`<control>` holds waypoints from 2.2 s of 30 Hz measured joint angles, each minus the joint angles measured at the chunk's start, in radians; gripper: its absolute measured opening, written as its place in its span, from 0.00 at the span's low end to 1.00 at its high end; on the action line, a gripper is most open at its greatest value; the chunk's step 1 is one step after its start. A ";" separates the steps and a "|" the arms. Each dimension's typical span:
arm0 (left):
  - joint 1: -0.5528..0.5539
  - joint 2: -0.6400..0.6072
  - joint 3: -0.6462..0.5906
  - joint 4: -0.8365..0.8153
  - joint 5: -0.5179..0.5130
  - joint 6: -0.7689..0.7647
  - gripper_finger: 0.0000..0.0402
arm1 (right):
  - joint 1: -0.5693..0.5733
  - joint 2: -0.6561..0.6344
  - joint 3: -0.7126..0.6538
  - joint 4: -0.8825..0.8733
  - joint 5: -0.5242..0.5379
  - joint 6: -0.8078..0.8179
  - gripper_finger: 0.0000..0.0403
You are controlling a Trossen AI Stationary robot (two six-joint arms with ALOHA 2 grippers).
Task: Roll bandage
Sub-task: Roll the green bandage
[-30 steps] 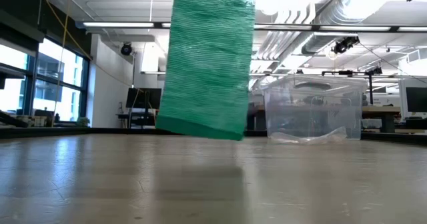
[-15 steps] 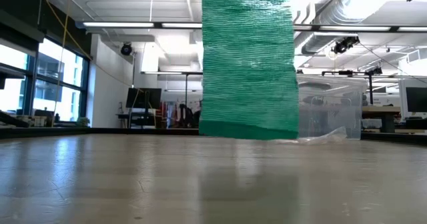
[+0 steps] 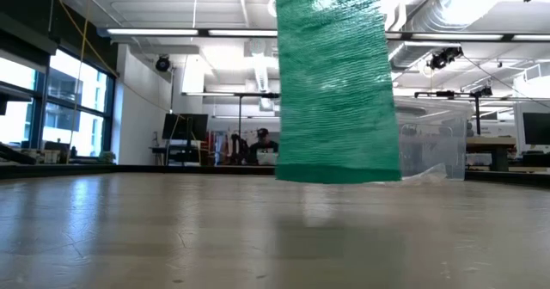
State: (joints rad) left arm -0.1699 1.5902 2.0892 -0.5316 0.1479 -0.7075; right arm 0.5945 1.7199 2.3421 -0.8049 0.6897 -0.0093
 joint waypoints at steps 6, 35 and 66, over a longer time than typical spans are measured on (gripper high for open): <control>-0.007 -0.001 0.000 0.010 0.012 0.209 0.04 | 0.000 -0.002 0.000 -0.002 -0.012 0.161 0.08; -0.029 0.000 0.000 -0.027 -0.064 -0.025 0.40 | -0.006 -0.005 0.000 -0.080 0.018 0.011 0.02; -0.166 -0.002 0.001 -0.091 -0.240 0.986 0.14 | -0.020 0.004 -0.001 -0.060 -0.033 0.457 0.22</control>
State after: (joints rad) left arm -0.3363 1.5887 2.0899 -0.6230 -0.0923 0.2785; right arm 0.5742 1.7239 2.3409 -0.8651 0.6563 0.4481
